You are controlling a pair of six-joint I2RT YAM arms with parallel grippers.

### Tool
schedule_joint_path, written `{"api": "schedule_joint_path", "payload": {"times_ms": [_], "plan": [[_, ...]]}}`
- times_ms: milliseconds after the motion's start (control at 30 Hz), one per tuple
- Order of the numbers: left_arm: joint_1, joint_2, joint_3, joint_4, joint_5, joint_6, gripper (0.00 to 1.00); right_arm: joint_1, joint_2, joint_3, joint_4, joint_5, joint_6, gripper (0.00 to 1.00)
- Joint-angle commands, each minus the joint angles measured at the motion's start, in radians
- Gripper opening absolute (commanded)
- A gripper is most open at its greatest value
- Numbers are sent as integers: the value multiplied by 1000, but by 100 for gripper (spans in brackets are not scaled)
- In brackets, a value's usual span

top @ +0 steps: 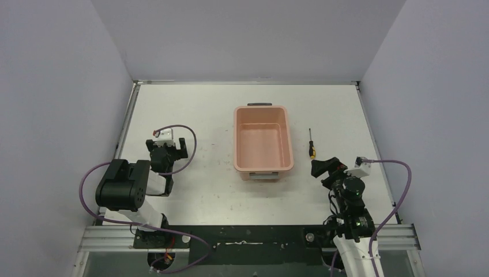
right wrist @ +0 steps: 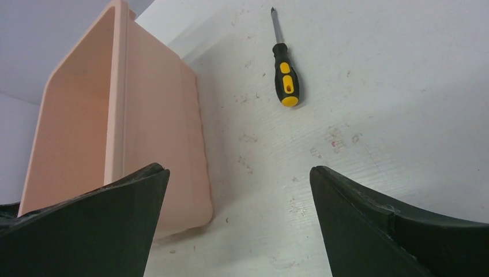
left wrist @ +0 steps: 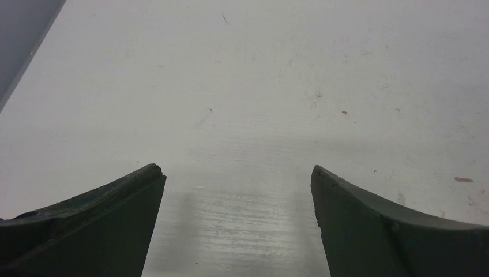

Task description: Put the screwdriver in the bin

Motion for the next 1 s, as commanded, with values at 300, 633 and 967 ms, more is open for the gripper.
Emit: {"api": "schedule_joint_path", "payload": {"times_ms": [300,633,967], "plan": [[2,-5,14,53,0,-7,97,2,536,437,-97,191,-122,100],[2,-5,14,54,0,-6,97,-12,1242,797,-222,84,-323,90],[2,-5,14,54,-1,-7,97,-12,1715,977,-198,102,-445,64]]}}
